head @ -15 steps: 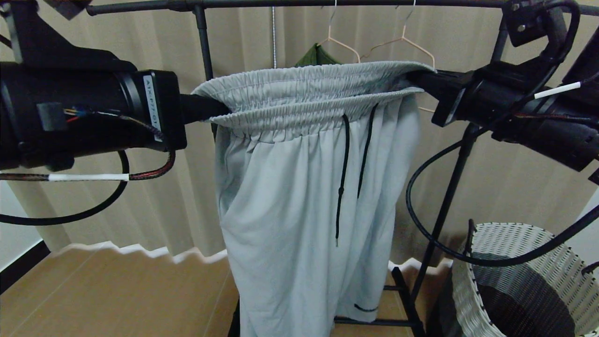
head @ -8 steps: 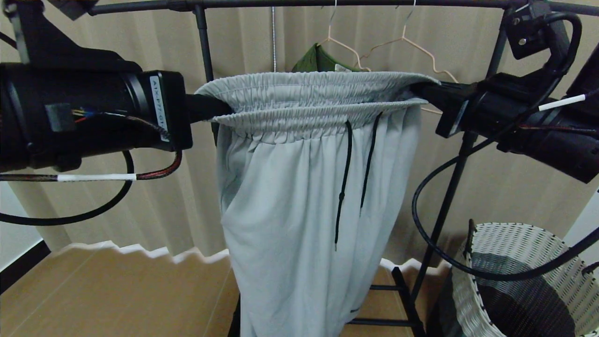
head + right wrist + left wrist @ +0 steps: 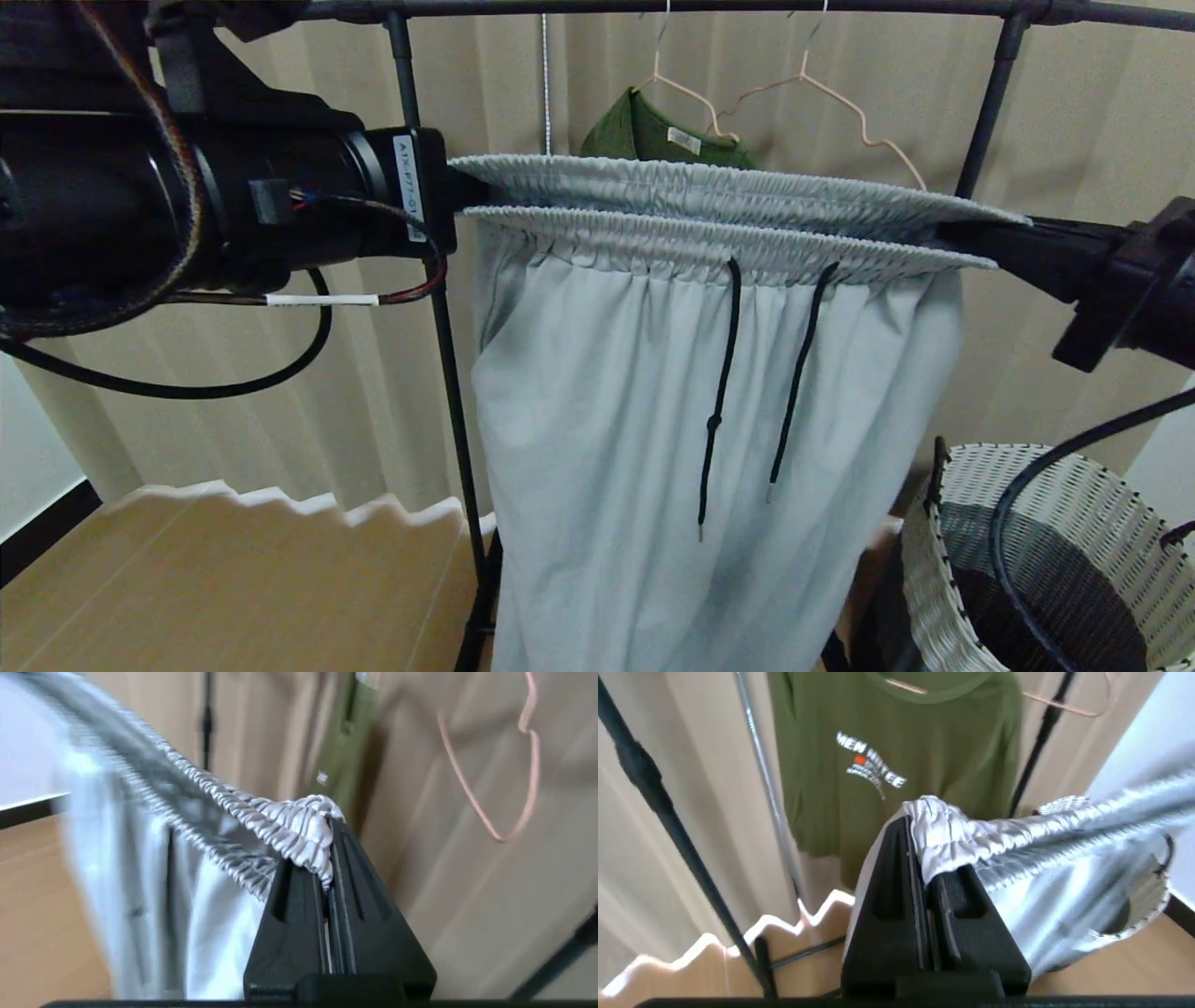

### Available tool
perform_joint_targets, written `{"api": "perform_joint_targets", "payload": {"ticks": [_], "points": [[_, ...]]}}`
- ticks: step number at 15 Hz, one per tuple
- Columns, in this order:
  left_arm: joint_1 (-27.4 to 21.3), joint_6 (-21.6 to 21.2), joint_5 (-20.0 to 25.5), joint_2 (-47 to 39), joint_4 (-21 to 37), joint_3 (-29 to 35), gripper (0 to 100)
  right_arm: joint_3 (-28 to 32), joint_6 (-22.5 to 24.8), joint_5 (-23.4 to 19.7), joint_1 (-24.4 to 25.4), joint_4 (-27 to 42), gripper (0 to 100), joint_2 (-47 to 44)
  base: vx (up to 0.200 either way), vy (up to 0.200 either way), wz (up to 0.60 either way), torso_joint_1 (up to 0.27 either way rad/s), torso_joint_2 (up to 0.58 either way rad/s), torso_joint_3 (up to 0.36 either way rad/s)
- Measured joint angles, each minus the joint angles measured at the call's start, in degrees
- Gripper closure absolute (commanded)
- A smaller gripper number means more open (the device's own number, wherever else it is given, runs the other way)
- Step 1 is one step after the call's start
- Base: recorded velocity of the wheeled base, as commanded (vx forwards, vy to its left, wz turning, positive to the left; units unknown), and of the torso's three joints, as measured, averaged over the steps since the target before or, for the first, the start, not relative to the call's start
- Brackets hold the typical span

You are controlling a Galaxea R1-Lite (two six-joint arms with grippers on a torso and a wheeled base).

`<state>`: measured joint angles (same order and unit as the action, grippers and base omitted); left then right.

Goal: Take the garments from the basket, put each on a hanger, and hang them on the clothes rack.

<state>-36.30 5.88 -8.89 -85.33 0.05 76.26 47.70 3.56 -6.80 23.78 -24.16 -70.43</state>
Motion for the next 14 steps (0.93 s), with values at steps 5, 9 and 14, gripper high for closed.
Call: {"api": "perform_joint_targets", "payload": {"ticks": [5,9,14], "points": [[1.5,0.1,-0.5,-3.6,-0.2,3.5,100,-3.6,-0.1,-0.2,3.1,0.8,100,6.5,0.0,0.0,0.0,0.0,0.0,0.0],[2.0,0.1,-1.5,-5.3,-0.8,4.0,100,-4.8,-0.1,-0.2,3.6,1.0,100,8.0,0.0,0.0,0.0,0.0,0.0,0.0],[2.0,0.1,-1.6,-5.5,-0.8,3.5,100,-5.2,-0.1,-0.1,3.6,1.2,100,8.0,0.0,0.0,0.0,0.0,0.0,0.0]]}}
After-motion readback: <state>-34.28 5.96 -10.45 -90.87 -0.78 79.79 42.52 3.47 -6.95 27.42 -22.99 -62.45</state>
